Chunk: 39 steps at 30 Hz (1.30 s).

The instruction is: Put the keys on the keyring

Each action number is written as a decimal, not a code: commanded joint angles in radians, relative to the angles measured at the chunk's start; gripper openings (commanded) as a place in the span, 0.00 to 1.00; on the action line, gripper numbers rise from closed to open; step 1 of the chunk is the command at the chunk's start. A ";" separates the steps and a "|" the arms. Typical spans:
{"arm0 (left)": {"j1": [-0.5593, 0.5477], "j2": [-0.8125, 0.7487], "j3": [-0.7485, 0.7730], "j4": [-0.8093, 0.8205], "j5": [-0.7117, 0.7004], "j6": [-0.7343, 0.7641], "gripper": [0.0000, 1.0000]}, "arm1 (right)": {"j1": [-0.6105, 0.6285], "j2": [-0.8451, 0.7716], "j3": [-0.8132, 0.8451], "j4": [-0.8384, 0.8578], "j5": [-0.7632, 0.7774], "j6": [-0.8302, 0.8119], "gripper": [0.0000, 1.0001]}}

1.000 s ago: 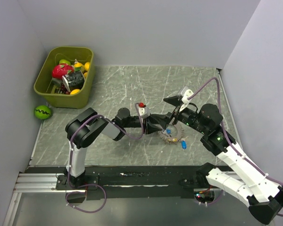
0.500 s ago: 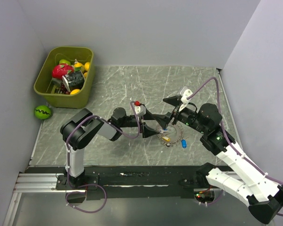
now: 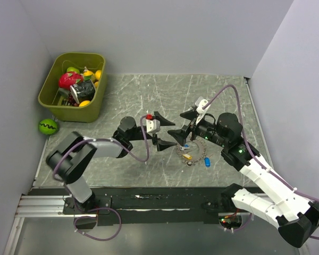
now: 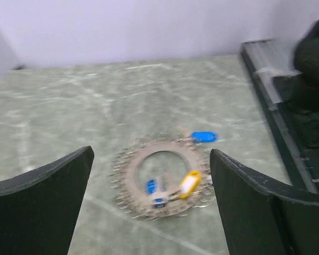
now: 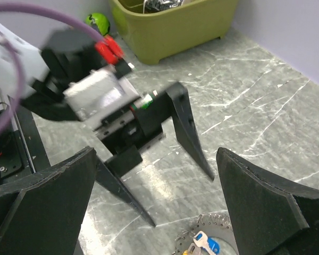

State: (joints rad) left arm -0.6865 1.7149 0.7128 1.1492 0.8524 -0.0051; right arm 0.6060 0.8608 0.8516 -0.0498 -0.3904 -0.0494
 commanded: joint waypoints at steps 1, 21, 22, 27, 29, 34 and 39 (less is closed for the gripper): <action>-0.010 -0.127 0.037 -0.329 -0.143 0.275 0.96 | -0.006 0.003 0.035 0.028 -0.010 0.002 1.00; -0.030 -0.392 0.022 -0.767 -0.901 0.163 0.96 | -0.029 0.044 -0.031 0.105 0.050 0.045 1.00; -0.028 -0.406 0.007 -0.749 -0.936 0.151 0.96 | -0.031 0.046 -0.034 0.111 0.053 0.048 1.00; 0.005 -0.501 -0.061 -0.715 -1.058 0.042 0.96 | -0.058 0.047 -0.049 0.111 0.071 0.079 1.00; 0.024 -0.527 -0.091 -0.697 -1.111 -0.008 0.96 | -0.069 0.043 -0.055 0.110 0.093 0.095 1.00; 0.047 -0.610 -0.154 -0.634 -1.309 -0.131 0.96 | -0.095 0.009 -0.083 0.117 0.142 0.132 1.00; 0.065 -0.714 -0.248 -0.557 -1.426 -0.191 0.96 | -0.141 -0.023 -0.115 0.105 0.205 0.175 1.00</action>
State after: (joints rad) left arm -0.6331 1.0866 0.5167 0.4805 -0.3985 -0.0917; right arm 0.4980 0.8783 0.7555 0.0139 -0.2600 0.0757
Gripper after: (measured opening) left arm 0.963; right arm 0.996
